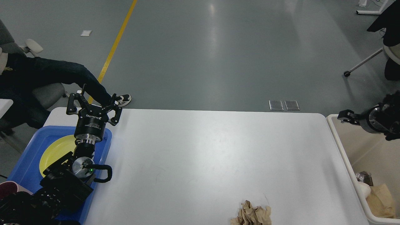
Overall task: Tidy desktop
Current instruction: 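Swing the right gripper over to the crumpled brown paper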
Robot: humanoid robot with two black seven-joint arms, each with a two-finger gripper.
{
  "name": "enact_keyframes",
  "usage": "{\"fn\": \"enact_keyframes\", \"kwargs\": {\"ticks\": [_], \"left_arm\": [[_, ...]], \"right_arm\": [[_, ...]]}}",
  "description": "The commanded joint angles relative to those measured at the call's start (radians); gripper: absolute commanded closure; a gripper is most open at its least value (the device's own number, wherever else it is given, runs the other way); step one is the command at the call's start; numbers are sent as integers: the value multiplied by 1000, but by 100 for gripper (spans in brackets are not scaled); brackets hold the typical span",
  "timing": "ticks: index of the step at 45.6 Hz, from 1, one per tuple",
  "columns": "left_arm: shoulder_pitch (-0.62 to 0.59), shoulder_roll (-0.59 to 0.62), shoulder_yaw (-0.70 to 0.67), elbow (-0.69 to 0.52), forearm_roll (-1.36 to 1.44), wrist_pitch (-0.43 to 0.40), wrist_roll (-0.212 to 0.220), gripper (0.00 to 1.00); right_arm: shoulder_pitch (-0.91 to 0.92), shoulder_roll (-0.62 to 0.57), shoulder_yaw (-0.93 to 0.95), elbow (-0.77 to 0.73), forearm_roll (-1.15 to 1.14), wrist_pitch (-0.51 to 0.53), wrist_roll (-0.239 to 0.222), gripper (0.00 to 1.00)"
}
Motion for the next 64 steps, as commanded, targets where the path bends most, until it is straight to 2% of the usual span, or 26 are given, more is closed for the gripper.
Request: {"fn": "enact_keyframes", "kwargs": {"ticks": [1, 7, 9, 16, 21, 28, 37, 42, 64], "left_arm": [[0, 0, 0, 0, 0, 0, 0, 3], [0, 0, 0, 0, 0, 0, 0, 3], [0, 0, 0, 0, 0, 0, 0, 3], [0, 0, 0, 0, 0, 0, 0, 3], [0, 0, 0, 0, 0, 0, 0, 3], [0, 0, 0, 0, 0, 0, 0, 3], [0, 0, 0, 0, 0, 0, 0, 3], [0, 0, 0, 0, 0, 0, 0, 3], [0, 0, 0, 0, 0, 0, 0, 3]], "right_arm": [[161, 44, -72, 105, 4, 129, -1, 1], [302, 74, -66, 112, 15, 479, 0, 0], [351, 83, -61, 112, 18, 533, 2, 0], [456, 90, -31, 139, 29, 533, 2, 0], [444, 80, -15, 170, 32, 533, 2, 0], [271, 91, 47, 179, 44, 533, 0, 0], [106, 94, 135, 280, 82, 533, -11, 0], [28, 158, 135, 286, 81, 533, -12, 0], [-149, 223, 199, 271, 78, 533, -12, 0]]}}
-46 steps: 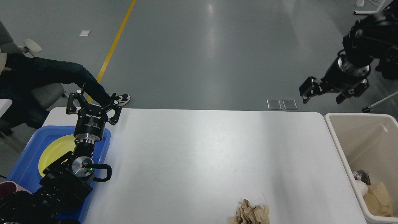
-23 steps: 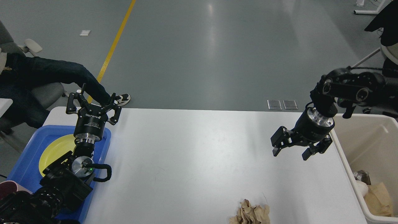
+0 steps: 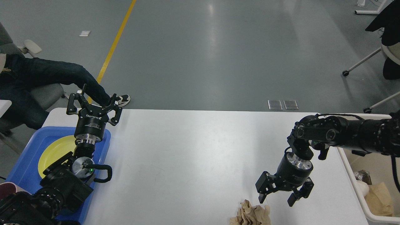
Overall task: Tidy desktop
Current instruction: 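Swing the right gripper over to the crumpled brown paper, then lower the right gripper onto the crumpled paper and grasp it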
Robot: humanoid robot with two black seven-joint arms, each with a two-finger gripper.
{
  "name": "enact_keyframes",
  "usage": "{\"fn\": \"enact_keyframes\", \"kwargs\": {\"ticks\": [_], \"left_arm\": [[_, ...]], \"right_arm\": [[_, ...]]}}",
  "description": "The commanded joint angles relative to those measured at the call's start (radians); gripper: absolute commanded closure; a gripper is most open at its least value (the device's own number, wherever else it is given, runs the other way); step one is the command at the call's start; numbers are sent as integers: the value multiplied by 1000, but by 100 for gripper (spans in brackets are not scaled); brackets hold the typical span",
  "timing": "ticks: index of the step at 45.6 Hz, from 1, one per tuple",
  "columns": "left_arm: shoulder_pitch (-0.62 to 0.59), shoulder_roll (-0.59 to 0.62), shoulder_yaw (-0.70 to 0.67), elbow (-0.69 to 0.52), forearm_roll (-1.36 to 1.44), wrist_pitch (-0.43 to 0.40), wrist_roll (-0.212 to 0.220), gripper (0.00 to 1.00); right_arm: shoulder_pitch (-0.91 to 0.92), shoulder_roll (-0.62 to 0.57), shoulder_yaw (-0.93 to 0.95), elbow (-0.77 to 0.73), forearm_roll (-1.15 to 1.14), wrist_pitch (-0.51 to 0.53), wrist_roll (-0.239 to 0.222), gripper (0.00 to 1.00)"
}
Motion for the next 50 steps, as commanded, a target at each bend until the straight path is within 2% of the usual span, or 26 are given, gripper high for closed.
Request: {"fn": "enact_keyframes", "kwargs": {"ticks": [1, 44, 48, 50], "left_arm": [[0, 0, 0, 0, 0, 0, 0, 3], [0, 0, 0, 0, 0, 0, 0, 3], [0, 0, 0, 0, 0, 0, 0, 3], [0, 0, 0, 0, 0, 0, 0, 3]], "right_arm": [[-27, 0, 20, -3, -3, 0, 0, 0], [-171, 2, 125, -61, 2, 0, 0, 0], [-182, 2, 129, -64, -1, 0, -2, 3], [-183, 2, 129, -64, -1, 0, -2, 9]]}}
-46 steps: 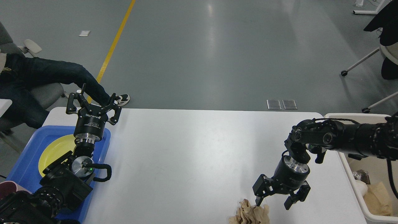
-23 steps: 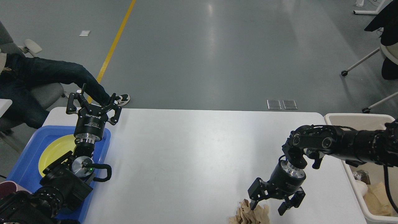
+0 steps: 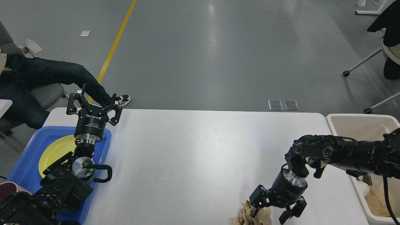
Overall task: Tidy desktop
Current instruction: 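Lower the right gripper onto the crumpled paper and grasp it, then lift the crumpled paper and drop it into the white bin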
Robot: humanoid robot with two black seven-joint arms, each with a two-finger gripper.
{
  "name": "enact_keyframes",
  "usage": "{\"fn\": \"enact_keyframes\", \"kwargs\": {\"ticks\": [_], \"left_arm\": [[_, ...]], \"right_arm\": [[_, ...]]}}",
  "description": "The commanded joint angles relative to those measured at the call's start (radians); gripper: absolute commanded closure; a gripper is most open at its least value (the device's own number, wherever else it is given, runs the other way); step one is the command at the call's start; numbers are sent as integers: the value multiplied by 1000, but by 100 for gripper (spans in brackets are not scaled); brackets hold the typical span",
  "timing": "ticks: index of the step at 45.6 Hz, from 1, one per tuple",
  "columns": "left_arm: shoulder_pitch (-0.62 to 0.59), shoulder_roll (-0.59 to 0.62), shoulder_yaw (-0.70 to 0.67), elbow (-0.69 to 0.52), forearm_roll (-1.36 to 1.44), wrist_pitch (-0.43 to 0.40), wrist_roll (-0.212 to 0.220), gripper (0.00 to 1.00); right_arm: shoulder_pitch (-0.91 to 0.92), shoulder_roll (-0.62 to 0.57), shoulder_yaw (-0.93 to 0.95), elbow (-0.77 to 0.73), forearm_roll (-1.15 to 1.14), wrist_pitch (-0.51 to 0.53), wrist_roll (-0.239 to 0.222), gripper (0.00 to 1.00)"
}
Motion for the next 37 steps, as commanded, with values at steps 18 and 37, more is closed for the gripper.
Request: {"fn": "enact_keyframes", "kwargs": {"ticks": [18, 37], "left_arm": [[0, 0, 0, 0, 0, 1, 0, 3], [2, 0, 0, 0, 0, -3, 0, 3]], "right_arm": [[-37, -14, 83, -1, -1, 0, 0, 60], [-32, -70, 128, -1, -9, 0, 0, 100]]}}
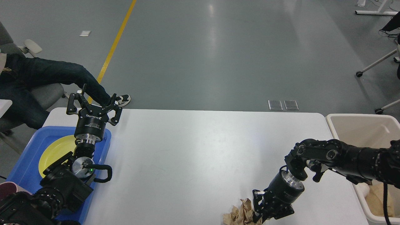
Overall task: Tidy desktop
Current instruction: 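Lift the crumpled paper and drop it into the white bin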
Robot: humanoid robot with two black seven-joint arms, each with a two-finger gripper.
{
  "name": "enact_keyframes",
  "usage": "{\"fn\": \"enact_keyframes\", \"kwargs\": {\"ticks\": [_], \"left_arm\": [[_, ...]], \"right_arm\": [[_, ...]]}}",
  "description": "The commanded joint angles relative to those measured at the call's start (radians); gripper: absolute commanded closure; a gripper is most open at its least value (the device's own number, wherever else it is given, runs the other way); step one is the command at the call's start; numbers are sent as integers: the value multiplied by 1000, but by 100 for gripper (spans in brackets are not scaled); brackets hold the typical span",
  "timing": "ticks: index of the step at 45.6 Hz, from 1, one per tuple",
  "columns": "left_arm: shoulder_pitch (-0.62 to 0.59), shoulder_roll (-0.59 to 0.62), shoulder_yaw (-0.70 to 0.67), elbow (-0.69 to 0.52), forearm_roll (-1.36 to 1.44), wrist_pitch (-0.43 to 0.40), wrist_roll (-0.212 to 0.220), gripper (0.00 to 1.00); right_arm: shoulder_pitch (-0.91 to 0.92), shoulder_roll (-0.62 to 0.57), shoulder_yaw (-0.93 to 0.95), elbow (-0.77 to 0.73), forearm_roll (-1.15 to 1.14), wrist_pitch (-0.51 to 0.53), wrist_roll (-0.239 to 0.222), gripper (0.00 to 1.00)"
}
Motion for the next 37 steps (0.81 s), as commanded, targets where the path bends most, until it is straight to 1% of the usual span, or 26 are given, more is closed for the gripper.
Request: {"fn": "enact_keyframes", "kwargs": {"ticks": [1, 6, 10, 25, 26, 32, 37], "left_arm": [[0, 0, 0, 0, 0, -3, 0, 3], [0, 0, 0, 0, 0, -3, 0, 3], [0, 0, 0, 0, 0, -3, 0, 3], [0, 0, 0, 0, 0, -3, 0, 3], [0, 0, 0, 0, 0, -3, 0, 3], [2, 0, 0, 0, 0, -3, 0, 3], [2, 0, 0, 0, 0, -3, 0, 3]], "right_arm": [[17, -49, 25, 0, 3, 0, 0, 100], [40, -118, 89, 6, 3, 0, 0, 100], [97, -187, 108, 14, 4, 0, 0, 100], [402, -452, 111, 11, 9, 0, 2, 100], [444, -487, 111, 5, 8, 0, 2, 100], [482, -538, 111, -12, 3, 0, 2, 100], [450, -547, 103, -101, 3, 0, 2, 100]]}}
